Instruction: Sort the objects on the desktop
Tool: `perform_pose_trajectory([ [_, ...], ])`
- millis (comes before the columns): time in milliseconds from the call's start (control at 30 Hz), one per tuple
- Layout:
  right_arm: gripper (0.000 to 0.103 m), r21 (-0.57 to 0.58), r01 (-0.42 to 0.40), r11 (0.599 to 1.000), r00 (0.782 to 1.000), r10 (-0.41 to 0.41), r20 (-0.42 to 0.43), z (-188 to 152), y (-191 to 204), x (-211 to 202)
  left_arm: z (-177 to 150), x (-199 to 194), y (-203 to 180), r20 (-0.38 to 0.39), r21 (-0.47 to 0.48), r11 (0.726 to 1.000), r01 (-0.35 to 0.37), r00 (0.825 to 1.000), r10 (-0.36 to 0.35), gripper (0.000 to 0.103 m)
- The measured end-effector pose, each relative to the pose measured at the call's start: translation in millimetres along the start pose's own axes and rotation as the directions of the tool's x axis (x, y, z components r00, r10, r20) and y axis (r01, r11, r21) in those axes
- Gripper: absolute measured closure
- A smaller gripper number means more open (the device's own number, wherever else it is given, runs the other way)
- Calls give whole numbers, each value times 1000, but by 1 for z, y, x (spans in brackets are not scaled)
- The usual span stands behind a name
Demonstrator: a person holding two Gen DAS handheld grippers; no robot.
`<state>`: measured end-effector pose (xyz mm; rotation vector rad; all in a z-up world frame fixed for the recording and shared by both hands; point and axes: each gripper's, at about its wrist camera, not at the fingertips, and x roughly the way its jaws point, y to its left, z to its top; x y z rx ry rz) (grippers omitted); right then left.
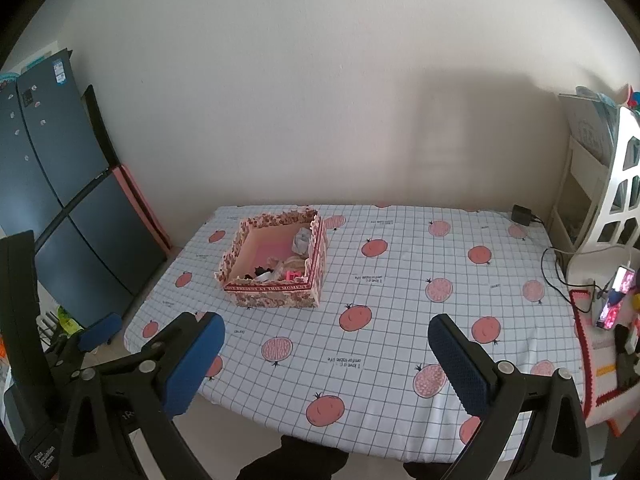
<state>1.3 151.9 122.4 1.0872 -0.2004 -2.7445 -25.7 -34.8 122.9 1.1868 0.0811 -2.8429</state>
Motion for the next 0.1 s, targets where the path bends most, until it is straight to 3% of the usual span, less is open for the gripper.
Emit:
perform_pose_trajectory([
  [100,0,3,-3,1000,1000,3,2,4,0,0,2,-1,0,4,3,1000,-4,1000,4,0],
])
